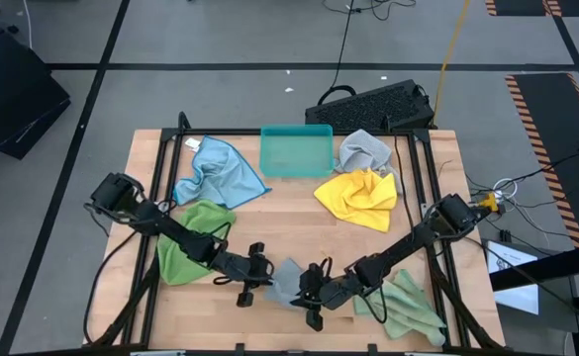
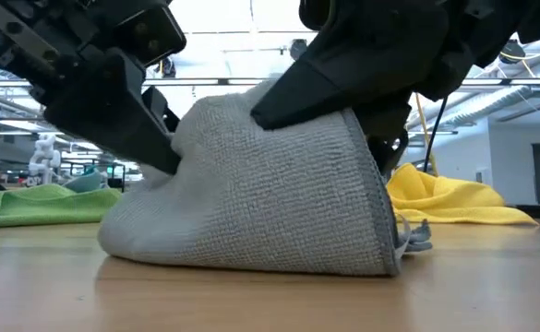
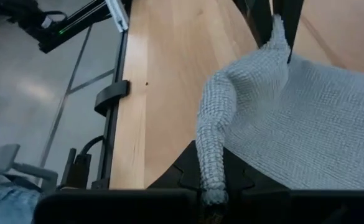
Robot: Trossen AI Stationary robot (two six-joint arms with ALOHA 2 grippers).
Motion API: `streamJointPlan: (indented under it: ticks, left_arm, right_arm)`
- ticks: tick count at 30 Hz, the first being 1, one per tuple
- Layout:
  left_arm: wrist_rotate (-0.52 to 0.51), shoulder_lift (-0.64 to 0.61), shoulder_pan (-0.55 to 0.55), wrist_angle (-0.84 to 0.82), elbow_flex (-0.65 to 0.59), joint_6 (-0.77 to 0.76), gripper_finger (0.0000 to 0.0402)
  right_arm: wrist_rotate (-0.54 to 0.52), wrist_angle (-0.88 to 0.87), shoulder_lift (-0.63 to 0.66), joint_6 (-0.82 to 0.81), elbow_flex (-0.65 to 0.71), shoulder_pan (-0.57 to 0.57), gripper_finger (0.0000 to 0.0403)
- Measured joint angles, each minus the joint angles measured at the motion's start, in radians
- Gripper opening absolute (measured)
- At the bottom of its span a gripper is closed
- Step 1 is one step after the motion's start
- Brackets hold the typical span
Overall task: Fold microfiber towels
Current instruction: Fold the dark gray microfiber towel
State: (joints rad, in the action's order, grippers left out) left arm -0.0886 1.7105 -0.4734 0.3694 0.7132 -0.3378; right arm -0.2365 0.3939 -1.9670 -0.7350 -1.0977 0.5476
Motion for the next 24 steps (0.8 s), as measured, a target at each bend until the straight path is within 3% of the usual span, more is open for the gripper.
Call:
streamJointPlan:
  ticks: [6, 10, 16, 24]
  left_arm:
    - [0.03, -0.108, -0.049, -0.011, 0.001, 0.075, 0.0017]
    - [-0.03, -0.204, -0.066, -0.049, 0.0, 0.131, 0.0011]
    - [-0.162, -0.329, -0.059, -0.22, 0.001, 0.153, 0.0013]
    - [-0.178, -0.311, -0.042, -0.248, 0.001, 0.134, 0.0006]
  right_arm:
    - [-0.004, 0.006, 0.023, 0.1, 0.0, -0.016, 0.0011]
    - [-0.029, -0.006, 0.052, 0.166, 0.0, -0.034, 0.0011]
    - [-0.061, -0.183, 0.165, 0.257, -0.001, -0.044, 0.0011]
    - [-0.18, -0.281, 0.205, 0.366, 0.001, -0.076, 0.0011]
